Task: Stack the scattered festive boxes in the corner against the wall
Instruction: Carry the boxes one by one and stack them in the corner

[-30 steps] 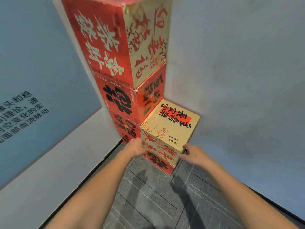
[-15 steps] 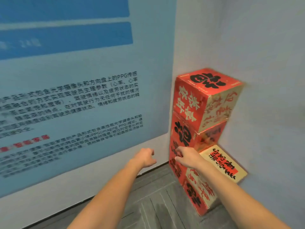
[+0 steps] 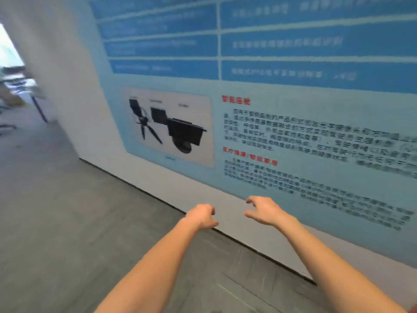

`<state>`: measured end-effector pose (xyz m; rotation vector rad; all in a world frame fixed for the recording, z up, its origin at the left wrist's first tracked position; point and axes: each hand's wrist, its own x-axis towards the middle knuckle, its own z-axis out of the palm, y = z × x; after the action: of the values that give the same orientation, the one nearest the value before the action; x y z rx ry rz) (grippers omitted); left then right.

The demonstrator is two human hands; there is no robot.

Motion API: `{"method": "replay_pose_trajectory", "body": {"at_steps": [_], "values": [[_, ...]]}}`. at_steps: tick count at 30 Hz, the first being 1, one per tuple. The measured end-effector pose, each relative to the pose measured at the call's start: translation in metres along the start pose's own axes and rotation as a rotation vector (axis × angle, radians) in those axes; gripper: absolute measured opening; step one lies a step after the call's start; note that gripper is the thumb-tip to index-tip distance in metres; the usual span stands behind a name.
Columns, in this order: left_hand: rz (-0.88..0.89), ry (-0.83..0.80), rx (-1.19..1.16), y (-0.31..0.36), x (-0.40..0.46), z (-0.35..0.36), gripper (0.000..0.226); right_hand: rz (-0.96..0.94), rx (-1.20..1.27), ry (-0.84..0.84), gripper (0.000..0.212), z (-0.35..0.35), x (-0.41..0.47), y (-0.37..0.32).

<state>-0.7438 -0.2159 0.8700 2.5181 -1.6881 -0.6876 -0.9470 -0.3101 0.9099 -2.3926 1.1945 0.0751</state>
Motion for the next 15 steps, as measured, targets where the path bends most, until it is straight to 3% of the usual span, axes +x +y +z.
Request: {"method": "replay_pose_trajectory", "body": {"at_steps": [10,15], "values": [[-0.594,0.18,-0.263,-0.404,-0.126,-0.065,0.045,-0.552,-0.261,-0.234,0.05,0.137,0.163,-0.399],[-0.875,0.269,-0.428,-0.564,-0.208,-0.075,0.041,-0.79,-0.276,-0.365,0.053,0.217,0.196,-0.589]]}}
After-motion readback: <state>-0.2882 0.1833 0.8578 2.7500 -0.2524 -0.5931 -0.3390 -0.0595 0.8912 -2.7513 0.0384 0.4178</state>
